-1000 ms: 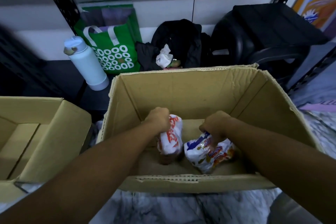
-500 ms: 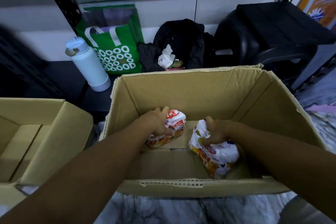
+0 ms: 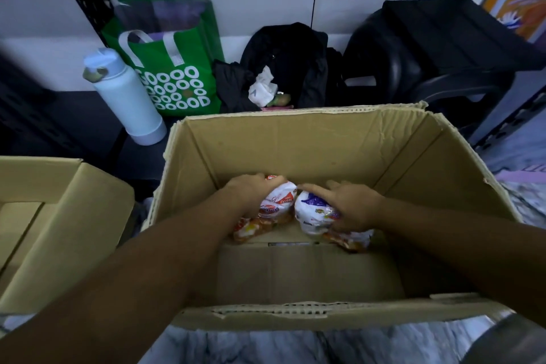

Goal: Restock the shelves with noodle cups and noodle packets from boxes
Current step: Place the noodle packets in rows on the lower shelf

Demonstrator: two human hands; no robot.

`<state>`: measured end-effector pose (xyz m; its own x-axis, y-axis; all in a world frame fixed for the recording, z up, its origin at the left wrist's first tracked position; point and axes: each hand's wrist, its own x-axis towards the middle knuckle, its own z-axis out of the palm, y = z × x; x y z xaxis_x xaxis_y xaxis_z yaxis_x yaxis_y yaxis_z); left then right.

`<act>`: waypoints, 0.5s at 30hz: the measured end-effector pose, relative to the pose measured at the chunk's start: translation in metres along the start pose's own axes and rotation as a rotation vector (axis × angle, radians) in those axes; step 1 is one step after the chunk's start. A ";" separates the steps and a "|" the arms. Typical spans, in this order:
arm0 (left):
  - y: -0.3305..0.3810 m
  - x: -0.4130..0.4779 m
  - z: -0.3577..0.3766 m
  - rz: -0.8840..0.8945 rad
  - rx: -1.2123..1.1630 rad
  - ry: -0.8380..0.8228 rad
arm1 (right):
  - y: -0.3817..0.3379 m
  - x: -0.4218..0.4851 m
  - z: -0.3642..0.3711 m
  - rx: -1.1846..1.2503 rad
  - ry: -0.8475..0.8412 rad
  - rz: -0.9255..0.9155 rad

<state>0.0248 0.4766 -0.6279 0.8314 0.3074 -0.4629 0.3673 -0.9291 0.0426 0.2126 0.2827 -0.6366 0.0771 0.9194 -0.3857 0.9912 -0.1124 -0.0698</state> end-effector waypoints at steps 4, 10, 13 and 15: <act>0.006 -0.005 0.004 -0.004 0.115 0.097 | 0.009 -0.002 0.003 -0.165 -0.002 0.001; 0.019 0.005 0.024 -0.029 0.046 -0.032 | 0.002 0.015 0.024 -0.210 -0.095 0.029; 0.019 0.007 0.034 -0.030 0.023 -0.005 | 0.008 0.020 0.030 -0.224 -0.071 0.018; 0.018 0.012 0.039 -0.026 0.050 0.016 | 0.012 0.024 0.033 -0.215 -0.037 -0.003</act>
<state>0.0248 0.4560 -0.6669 0.8285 0.3345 -0.4491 0.3679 -0.9298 -0.0138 0.2230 0.2906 -0.6773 0.0742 0.9046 -0.4197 0.9918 -0.0231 0.1254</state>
